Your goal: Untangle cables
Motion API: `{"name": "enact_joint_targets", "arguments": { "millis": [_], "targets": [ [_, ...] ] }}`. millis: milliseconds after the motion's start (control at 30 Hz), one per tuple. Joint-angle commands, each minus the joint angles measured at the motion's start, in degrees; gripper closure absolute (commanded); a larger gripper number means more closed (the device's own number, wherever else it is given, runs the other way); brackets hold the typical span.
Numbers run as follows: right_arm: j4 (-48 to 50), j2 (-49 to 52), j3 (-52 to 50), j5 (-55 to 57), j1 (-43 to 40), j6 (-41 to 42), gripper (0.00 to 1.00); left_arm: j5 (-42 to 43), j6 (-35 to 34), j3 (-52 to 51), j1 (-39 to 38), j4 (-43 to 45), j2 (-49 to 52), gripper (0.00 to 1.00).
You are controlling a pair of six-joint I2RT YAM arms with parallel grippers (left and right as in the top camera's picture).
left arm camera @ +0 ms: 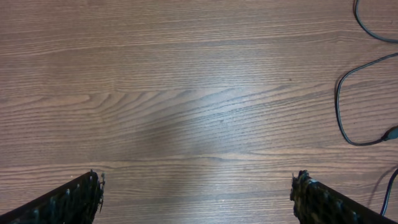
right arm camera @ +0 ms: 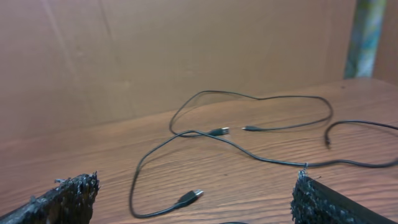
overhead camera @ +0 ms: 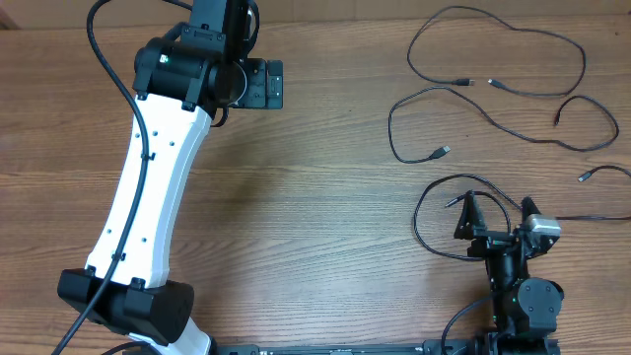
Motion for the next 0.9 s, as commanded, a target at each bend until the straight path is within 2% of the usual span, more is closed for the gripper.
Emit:
{"name": "enact_joint_targets", "arguments": {
  "millis": [0, 367, 567, 867],
  "targets": [
    [0.02, -0.63, -0.59, -0.92, -1.84, -0.31, 0.0, -0.66, 0.61, 0.66, 0.2, 0.24, 0.5, 0.01],
    [-0.15, -0.63, -0.59, -1.68, -1.55, -5.29, 0.0, -0.66, 0.61, 0.66, 0.2, 0.24, 0.5, 0.0],
    [-0.2, -0.63, -0.59, -2.62, -1.55, -11.74, 0.0, -0.66, 0.61, 0.66, 0.2, 0.24, 0.5, 0.01],
    [-0.22, -0.63, -0.59, -2.62, -1.55, -11.87, 0.0, -0.66, 0.59, 0.66, 0.2, 0.22, 0.5, 0.0]
  ]
}}
